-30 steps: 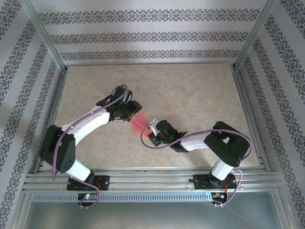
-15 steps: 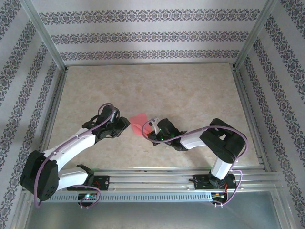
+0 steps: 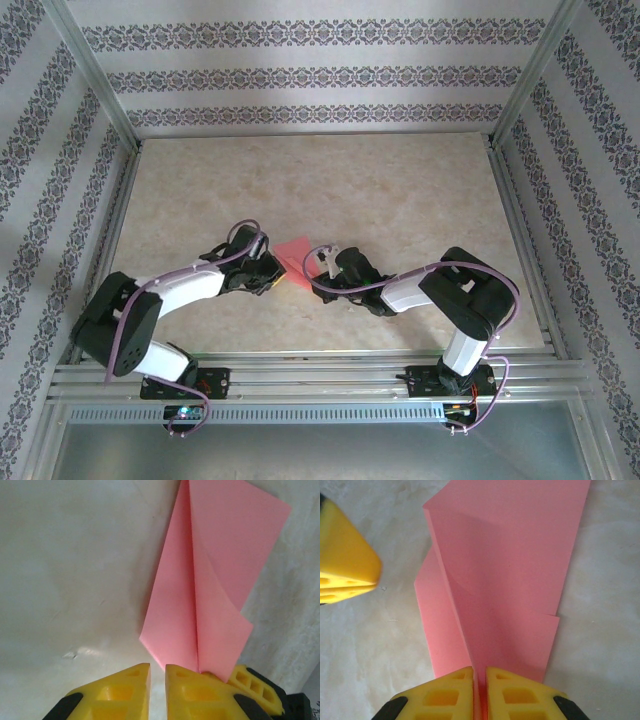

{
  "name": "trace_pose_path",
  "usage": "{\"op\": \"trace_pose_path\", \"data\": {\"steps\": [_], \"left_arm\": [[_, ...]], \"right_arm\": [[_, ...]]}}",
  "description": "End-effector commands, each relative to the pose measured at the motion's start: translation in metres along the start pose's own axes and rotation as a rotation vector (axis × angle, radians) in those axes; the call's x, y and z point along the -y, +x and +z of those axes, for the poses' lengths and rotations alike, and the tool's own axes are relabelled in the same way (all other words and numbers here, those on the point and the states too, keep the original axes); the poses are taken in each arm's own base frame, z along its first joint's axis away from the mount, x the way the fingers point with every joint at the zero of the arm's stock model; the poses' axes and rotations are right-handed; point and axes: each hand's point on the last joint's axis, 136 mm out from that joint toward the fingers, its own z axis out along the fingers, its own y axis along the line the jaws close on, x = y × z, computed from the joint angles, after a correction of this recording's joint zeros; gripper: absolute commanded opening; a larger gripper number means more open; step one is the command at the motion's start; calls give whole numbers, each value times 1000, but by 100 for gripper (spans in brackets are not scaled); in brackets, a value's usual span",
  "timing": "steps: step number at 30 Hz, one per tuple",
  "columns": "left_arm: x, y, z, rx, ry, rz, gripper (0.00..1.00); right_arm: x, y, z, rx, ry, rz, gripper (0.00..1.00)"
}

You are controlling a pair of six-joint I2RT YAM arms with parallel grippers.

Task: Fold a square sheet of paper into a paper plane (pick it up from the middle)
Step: Fourth fold the wing at the center of the table.

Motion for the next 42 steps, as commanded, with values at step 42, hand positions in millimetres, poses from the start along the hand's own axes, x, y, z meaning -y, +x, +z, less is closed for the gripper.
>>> {"op": "trace_pose_path", "data": {"steps": [42], "left_arm": [[-15,2,38,-72,-152,-14,37]], "right_arm": [[0,-10,-26,-108,310,-144,45]]}}
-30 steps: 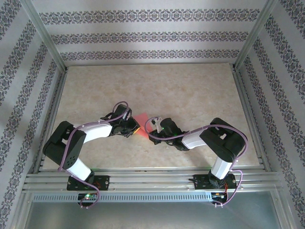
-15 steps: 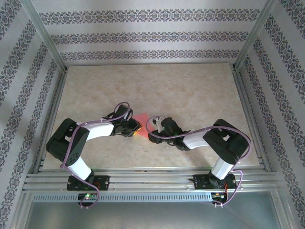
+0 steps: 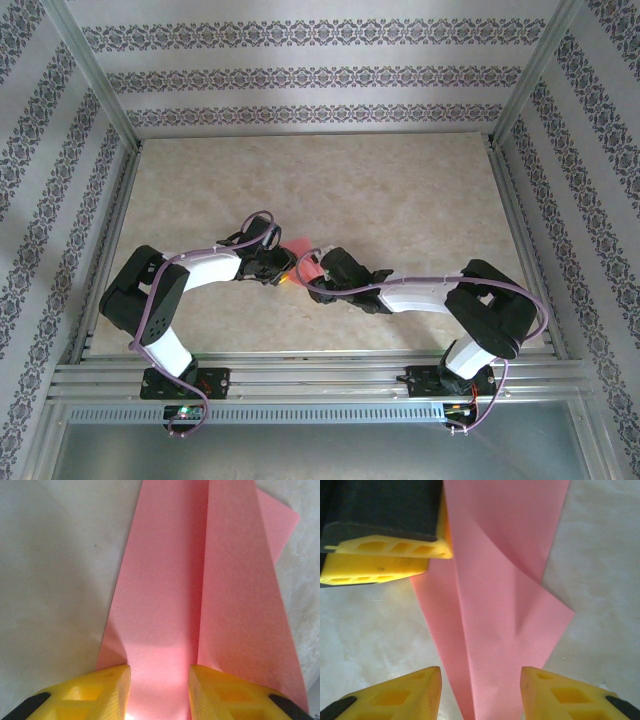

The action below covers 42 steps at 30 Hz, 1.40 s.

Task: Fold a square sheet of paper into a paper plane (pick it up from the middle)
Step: Fourth fold the wing at the center of the table.

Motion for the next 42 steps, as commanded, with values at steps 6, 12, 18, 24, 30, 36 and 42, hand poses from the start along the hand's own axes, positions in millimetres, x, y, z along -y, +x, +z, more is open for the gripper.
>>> {"op": "trace_pose_path", "data": {"steps": [6,12,18,24,30,36,42], "left_arm": [[-30,8,7,-20,-119,-10,37],[-30,8,7,-20,-117,-12,37],[-30,8,7,-20,-118,-13,37],[-29,8,5,-15,-112,-14,37],[-21,6,-1,-4,-90,3,37],[-2,2,-14,29,-29,46,36],[13,0,-27,56,34,93,34]], "right_arm": [[0,-4,7,-44,92,-41,44],[-3,-3,16,-66,106,-27,41],[-4,-2,18,-75,97,-9,26],[-4,1,19,-78,80,22,18],[-4,3,21,-75,24,88,14],[-6,4,22,-72,-91,184,12],[-6,3,21,-66,-184,258,11]]}}
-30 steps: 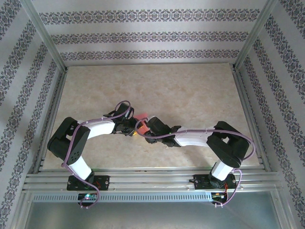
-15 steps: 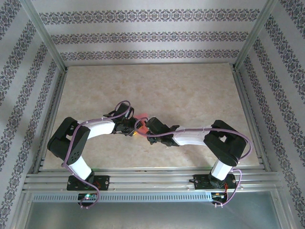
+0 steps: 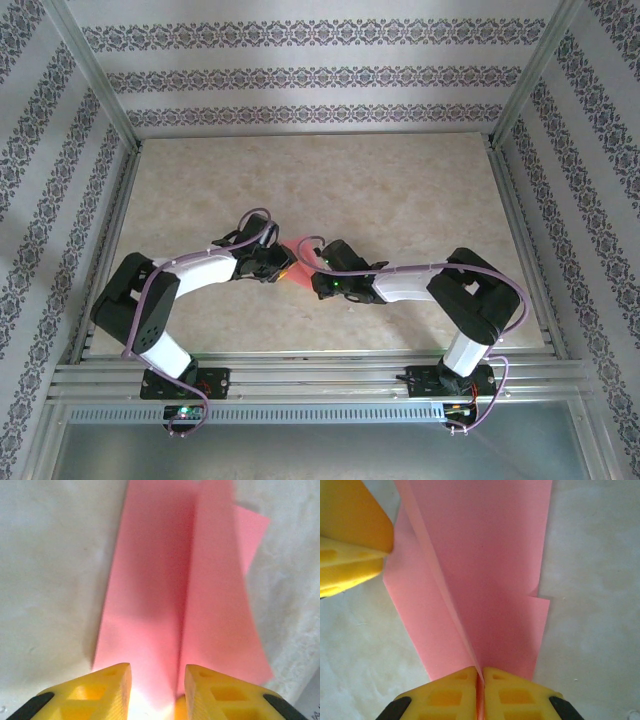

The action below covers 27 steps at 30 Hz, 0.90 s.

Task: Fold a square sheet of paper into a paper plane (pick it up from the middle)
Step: Fourth fold the wing at the center of the table.

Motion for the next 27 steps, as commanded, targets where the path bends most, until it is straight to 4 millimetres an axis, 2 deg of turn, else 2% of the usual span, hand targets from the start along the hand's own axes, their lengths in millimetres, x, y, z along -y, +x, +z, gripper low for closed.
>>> {"op": "trace_pose_path", "data": {"steps": [1,5,11,18,25,27], "left_arm": [[3,2,-11,24,9,58,34],[9,3,-14,28,49,99,31],[18,11,-6,-13,143,130,29],[38,12,-5,-24,236,139,29],[18,0,-24,86,141,122,26],[20,-1,-31,105,158,125,26]], "right_arm": [[-11,0,-2,-2,-108,59,11],[-14,-3,-3,-15,-169,107,11],[-14,-7,-5,-31,-245,194,11],[-14,-6,-2,-69,-288,254,11],[-11,-1,2,-90,-287,271,12],[-10,0,3,-95,-286,275,13]]}}
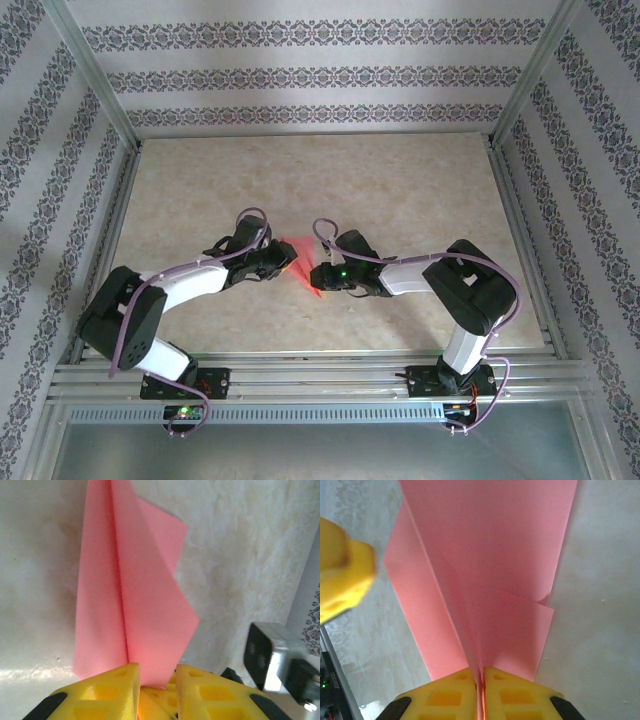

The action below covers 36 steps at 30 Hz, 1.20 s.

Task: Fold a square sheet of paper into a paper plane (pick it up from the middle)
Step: Fourth fold the wing at the center of the table.

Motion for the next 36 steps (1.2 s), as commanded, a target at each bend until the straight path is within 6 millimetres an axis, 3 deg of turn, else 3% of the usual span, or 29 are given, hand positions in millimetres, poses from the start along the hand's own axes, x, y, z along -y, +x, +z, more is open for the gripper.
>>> {"op": "trace_pose_path", "data": {"steps": [1,6,15,20,29,36], "left_arm": [[0,-1,-11,51,-5,29,27],[17,2,-5,10,59,32,27],[-3,10,26,-73,-26,16,20],[-3,10,36,-91,-23,11,22],[-13,13,43,-112,-66,1,30],[-25,15,43,-113,-128,-3,31]], "right_arm": [[6,4,3,-19,-10,30,13],[10,5,3,-21,-7,44,15],[16,5,3,-7,-13,59,15],[18,5,3,-9,-13,61,16],[21,7,5,-13,-7,61,16],[18,5,2,-5,-11,49,23]]}}
